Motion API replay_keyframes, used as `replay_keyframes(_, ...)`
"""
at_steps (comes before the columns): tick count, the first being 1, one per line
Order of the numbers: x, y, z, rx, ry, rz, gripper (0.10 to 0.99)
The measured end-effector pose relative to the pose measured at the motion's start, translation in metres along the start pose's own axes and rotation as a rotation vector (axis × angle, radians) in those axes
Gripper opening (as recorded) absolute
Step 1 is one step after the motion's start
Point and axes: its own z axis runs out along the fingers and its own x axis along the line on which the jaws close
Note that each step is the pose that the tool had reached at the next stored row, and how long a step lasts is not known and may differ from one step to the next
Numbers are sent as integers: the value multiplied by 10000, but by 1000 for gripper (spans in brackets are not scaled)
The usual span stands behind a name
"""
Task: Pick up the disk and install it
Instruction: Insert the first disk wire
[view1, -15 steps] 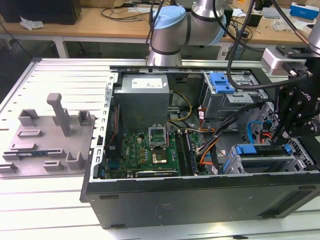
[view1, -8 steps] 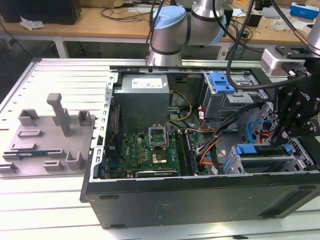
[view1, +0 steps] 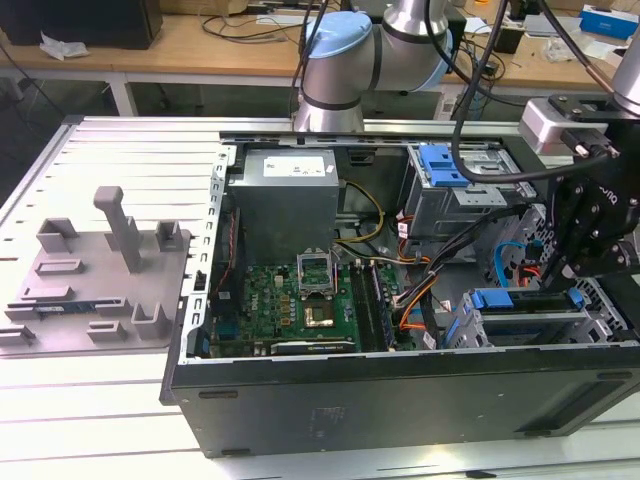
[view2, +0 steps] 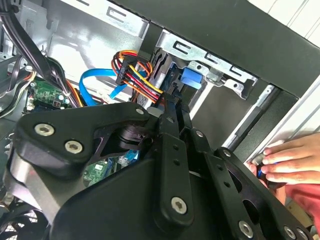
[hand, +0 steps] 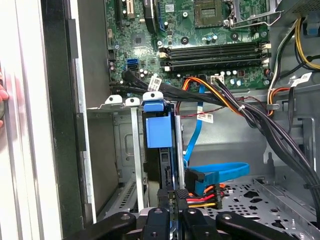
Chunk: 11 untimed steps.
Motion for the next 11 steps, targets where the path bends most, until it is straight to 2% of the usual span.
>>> replay_keyframes(4, -3, 1, 40, 1, 8, -1, 165)
replay_keyframes(11, -6, -1, 63, 0, 22, 0, 165)
